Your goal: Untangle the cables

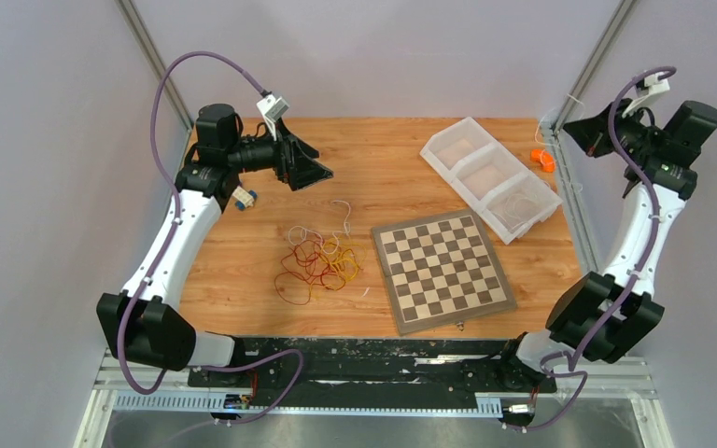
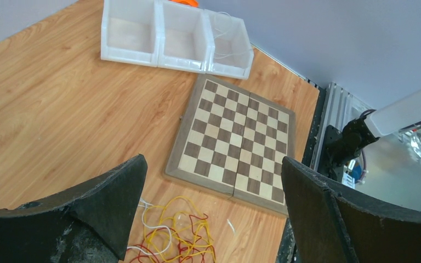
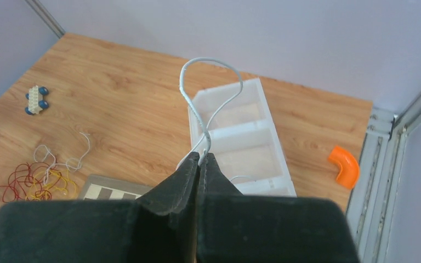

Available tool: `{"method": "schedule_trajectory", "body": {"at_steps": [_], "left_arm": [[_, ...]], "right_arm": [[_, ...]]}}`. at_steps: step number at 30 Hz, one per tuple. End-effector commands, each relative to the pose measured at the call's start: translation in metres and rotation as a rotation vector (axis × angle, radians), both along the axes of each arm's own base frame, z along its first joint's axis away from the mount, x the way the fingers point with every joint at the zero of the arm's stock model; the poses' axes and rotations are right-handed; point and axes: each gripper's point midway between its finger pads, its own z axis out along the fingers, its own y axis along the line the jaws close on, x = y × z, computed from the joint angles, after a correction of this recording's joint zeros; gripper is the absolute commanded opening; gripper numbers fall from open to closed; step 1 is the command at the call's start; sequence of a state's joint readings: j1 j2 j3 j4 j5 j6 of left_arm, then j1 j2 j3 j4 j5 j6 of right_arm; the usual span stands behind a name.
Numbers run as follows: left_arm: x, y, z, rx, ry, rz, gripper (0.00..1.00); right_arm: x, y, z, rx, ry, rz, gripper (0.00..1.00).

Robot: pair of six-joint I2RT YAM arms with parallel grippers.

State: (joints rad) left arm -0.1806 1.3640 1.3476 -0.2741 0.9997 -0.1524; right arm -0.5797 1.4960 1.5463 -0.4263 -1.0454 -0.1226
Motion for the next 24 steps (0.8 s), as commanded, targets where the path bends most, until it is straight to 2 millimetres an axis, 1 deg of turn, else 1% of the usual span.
{"method": "schedule_trajectory", "body": {"at_steps": [1, 4, 6, 9, 10, 12, 14, 17, 21, 24], "left_arm": [[-0.004, 0.001, 0.01, -0.002, -0.068, -0.011, 1.0], [-0.003, 0.0, 0.011, -0.006, -0.065, -0.018, 1.0], [-0.002, -0.001, 0.011, -0.006, -0.064, -0.021, 1.0], [-0.004, -0.001, 0.011, -0.002, -0.061, -0.025, 1.0], [-0.004, -0.001, 0.01, -0.002, -0.058, -0.025, 1.0], [-0.004, 0.0, 0.006, -0.001, -0.048, -0.025, 1.0], [-0.005, -0.001, 0.003, -0.001, -0.035, -0.028, 1.0], [-0.006, 0.0, 0.001, 0.006, -0.034, -0.028, 1.0], [-0.009, 0.002, -0.001, 0.026, -0.044, -0.026, 1.0], [-0.009, 0.003, -0.004, 0.037, -0.044, -0.02, 1.0]], "right_arm": [[0.005, 0.021, 0.006, 0.068, 0.021, 0.061, 0.0], [0.018, 0.025, -0.015, 0.082, 0.045, 0.064, 0.0], [0.025, 0.022, -0.034, 0.089, 0.061, 0.057, 0.0], [0.028, 0.018, -0.073, 0.054, 0.093, 0.068, 0.0], [0.029, 0.015, -0.086, 0.023, 0.094, 0.069, 0.0], [0.03, 0.013, -0.11, 0.02, 0.122, 0.073, 0.0], [0.031, 0.009, -0.13, 0.021, 0.154, 0.069, 0.0], [0.027, 0.003, -0.148, -0.016, 0.171, 0.06, 0.0], [0.013, -0.013, -0.165, -0.14, 0.199, 0.035, 0.0], [0.0, -0.018, -0.183, -0.22, 0.263, 0.054, 0.0]]}}
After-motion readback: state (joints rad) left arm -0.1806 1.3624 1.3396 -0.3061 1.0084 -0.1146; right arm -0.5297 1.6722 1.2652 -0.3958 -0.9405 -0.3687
